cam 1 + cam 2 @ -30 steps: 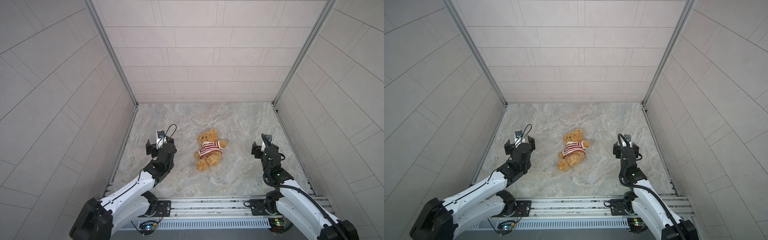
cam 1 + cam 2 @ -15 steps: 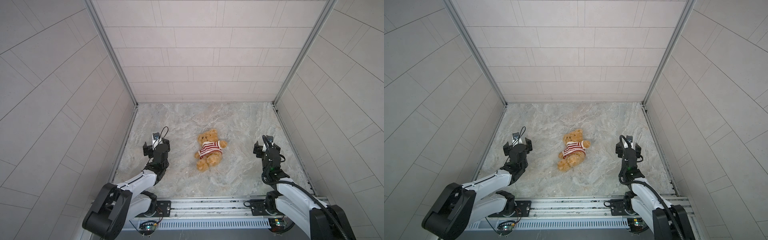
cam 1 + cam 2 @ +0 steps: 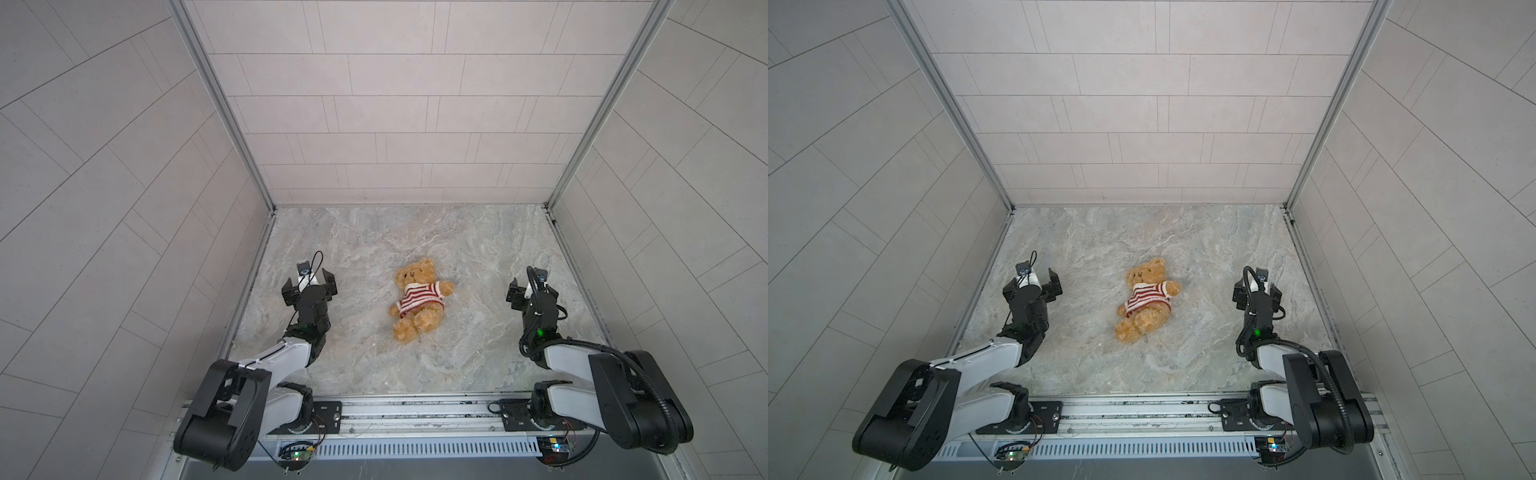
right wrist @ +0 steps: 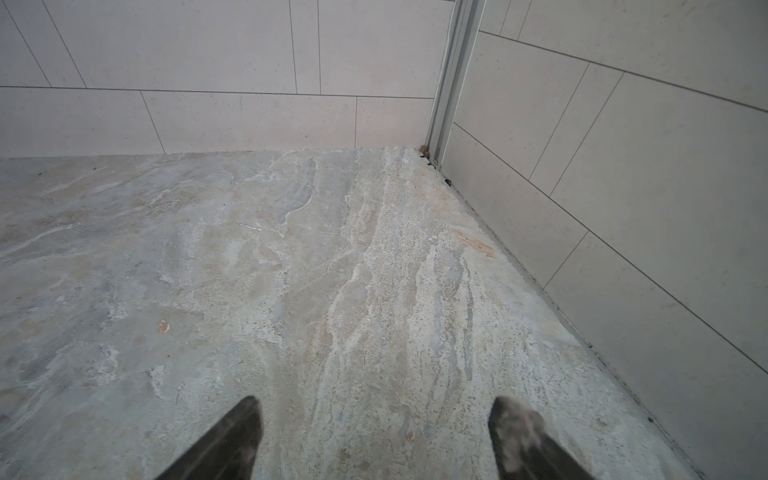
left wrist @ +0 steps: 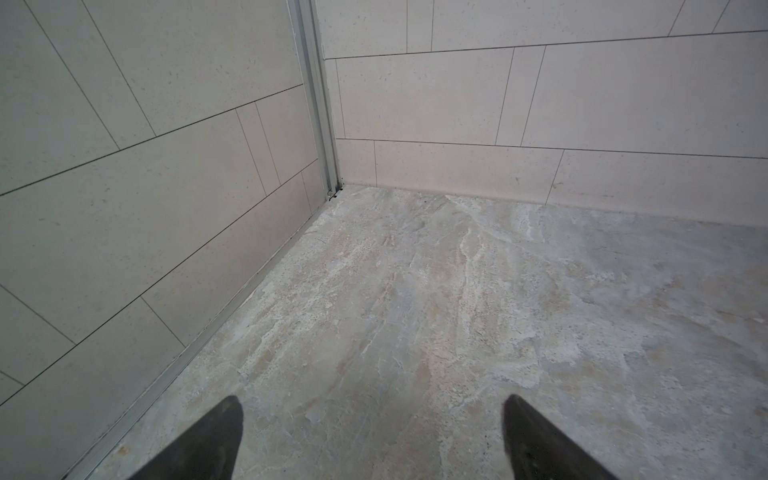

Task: Dress the teddy bear

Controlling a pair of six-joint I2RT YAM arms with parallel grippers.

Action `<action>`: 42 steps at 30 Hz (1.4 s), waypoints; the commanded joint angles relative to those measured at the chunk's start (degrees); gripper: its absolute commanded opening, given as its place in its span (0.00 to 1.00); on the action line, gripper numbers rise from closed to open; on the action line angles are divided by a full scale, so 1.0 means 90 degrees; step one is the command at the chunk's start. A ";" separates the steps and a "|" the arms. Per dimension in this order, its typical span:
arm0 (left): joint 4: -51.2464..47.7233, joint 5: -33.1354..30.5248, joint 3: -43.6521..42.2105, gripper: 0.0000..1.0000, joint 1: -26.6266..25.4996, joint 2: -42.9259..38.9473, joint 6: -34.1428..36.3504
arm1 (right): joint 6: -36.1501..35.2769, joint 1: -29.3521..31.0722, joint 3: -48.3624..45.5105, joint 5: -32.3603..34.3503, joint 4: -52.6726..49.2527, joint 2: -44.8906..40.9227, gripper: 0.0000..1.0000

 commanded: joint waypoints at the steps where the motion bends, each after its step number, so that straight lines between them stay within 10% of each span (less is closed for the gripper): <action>1: 0.0556 0.0115 -0.0020 1.00 0.0113 0.0169 0.0200 | 0.0034 -0.0026 0.0081 -0.0181 0.0820 0.0311 0.88; 15: 0.1260 0.0331 0.0460 1.00 0.0271 0.1491 0.0483 | 0.0052 -0.0085 0.0500 -0.0319 0.2100 0.2215 0.87; 42: 0.1196 0.0641 0.0537 1.00 0.0548 0.1692 0.0253 | -0.0602 0.0193 0.1494 -0.0867 0.0050 0.2073 0.99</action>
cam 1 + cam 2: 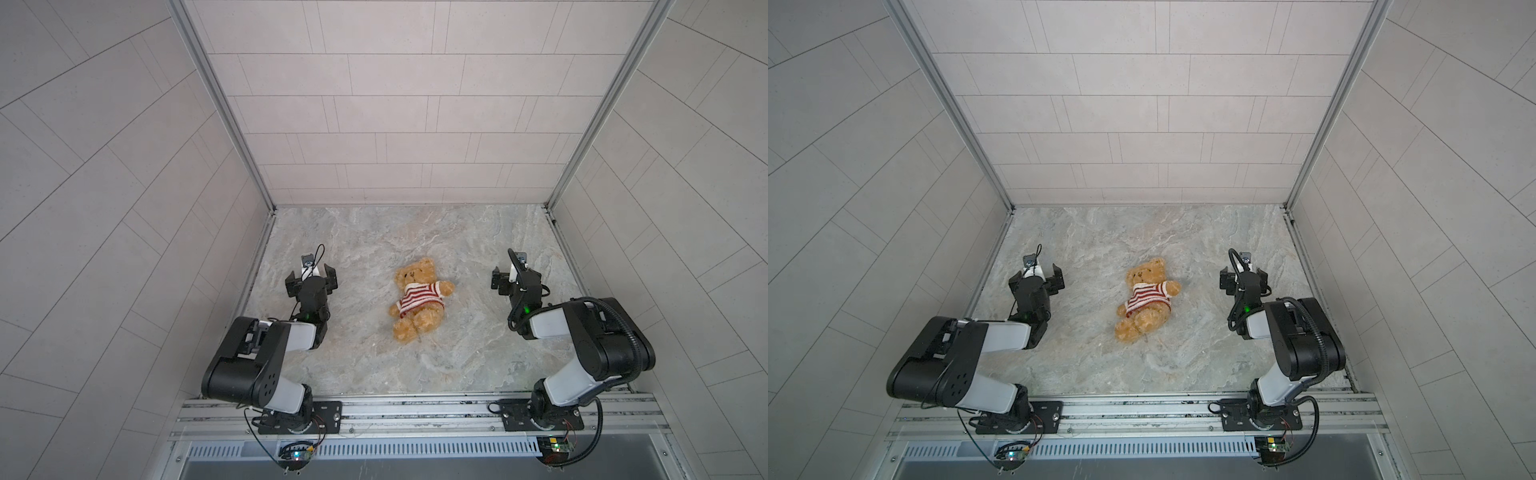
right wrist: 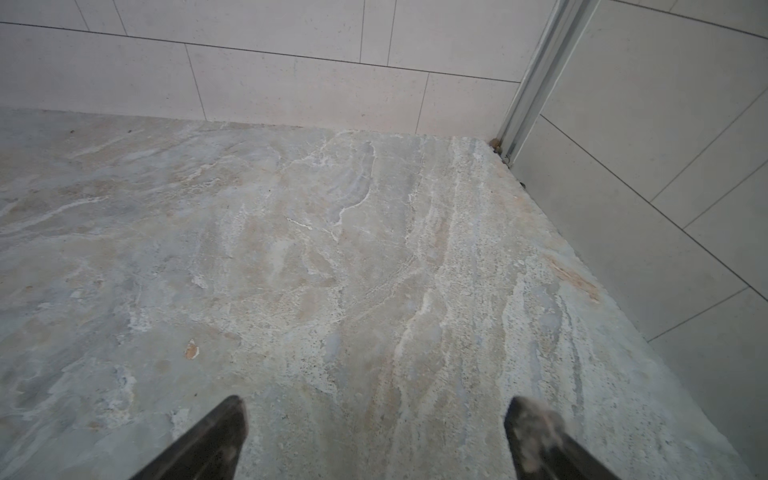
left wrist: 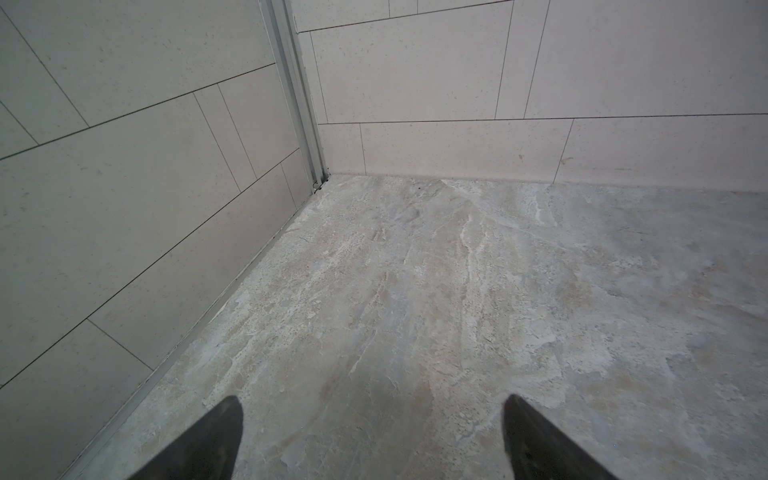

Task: Dress the teddy bear

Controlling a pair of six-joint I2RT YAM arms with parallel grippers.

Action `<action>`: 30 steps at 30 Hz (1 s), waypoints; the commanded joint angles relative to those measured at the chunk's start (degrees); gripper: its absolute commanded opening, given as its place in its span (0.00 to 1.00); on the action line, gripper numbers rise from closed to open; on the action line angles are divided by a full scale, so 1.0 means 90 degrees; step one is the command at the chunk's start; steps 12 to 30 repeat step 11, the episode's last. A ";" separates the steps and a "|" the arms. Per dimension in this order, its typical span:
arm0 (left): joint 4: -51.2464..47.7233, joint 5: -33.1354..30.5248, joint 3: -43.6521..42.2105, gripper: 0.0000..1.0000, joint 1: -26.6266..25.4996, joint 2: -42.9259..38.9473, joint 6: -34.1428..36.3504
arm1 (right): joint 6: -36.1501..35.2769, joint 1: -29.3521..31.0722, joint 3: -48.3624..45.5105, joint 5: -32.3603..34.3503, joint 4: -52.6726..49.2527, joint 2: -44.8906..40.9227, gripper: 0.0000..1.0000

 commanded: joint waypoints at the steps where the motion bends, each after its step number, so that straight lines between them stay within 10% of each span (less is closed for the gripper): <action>1: 0.0115 0.0017 0.0071 1.00 0.0034 -0.0039 -0.0076 | -0.0217 0.0035 0.0060 -0.0217 -0.0154 -0.0026 1.00; 30: 0.0110 0.0028 0.0071 1.00 0.0033 -0.0048 -0.0071 | -0.0235 0.0038 -0.0011 -0.0253 -0.0035 -0.0035 1.00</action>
